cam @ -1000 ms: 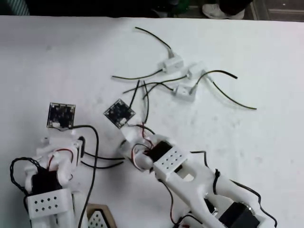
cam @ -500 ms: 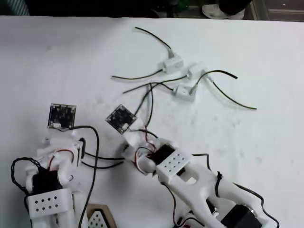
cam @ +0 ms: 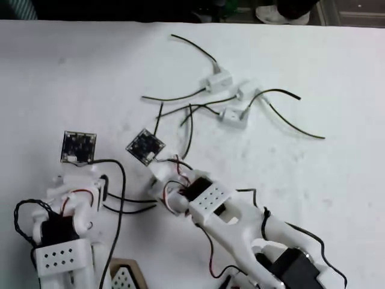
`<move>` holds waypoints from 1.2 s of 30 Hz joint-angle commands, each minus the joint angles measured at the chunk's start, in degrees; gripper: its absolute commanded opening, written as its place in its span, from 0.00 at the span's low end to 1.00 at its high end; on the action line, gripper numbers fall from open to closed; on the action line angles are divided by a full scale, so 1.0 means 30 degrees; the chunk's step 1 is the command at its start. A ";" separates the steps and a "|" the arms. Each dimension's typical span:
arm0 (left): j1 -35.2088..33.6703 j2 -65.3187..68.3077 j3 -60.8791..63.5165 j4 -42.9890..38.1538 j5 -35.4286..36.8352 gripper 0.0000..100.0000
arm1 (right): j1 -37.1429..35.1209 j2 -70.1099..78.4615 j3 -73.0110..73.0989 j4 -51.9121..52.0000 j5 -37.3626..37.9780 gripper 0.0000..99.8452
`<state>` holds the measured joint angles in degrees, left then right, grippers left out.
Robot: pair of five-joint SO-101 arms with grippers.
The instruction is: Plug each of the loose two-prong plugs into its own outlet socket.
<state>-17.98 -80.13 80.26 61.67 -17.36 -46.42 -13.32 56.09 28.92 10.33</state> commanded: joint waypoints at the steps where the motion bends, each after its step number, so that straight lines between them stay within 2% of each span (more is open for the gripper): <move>1: -0.0015 -0.0220 -0.0088 -0.0322 -0.0176 0.20 | -0.0044 0.0747 -0.0059 0.0308 0.0176 0.02; 8: -0.0015 -0.0220 -0.0088 -0.0322 -0.0176 0.20 | 0.0103 0.0571 -0.0147 0.0278 0.0088 0.02; 18: -0.0132 -0.0220 -0.0088 -0.0381 -0.0205 0.20 | 0.3414 -0.4938 -0.0147 0.1070 0.0059 0.02; 24: -0.0161 -0.0220 -0.0117 -0.0381 -0.0205 0.20 | 0.4059 -0.6842 -0.0967 0.0923 0.0059 0.02; 29: -0.0161 -0.0220 -0.0117 -0.0381 -0.0205 0.20 | 0.4264 -0.5641 -0.3956 0.0806 0.0059 0.02; 36: -0.0161 -0.0220 -0.0088 -0.0381 -0.0205 0.20 | 0.5582 0.0630 -0.9670 -0.0103 0.0059 0.02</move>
<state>-17.98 -80.13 80.26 61.67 -17.36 -31.30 -17.19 35.96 29.80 10.42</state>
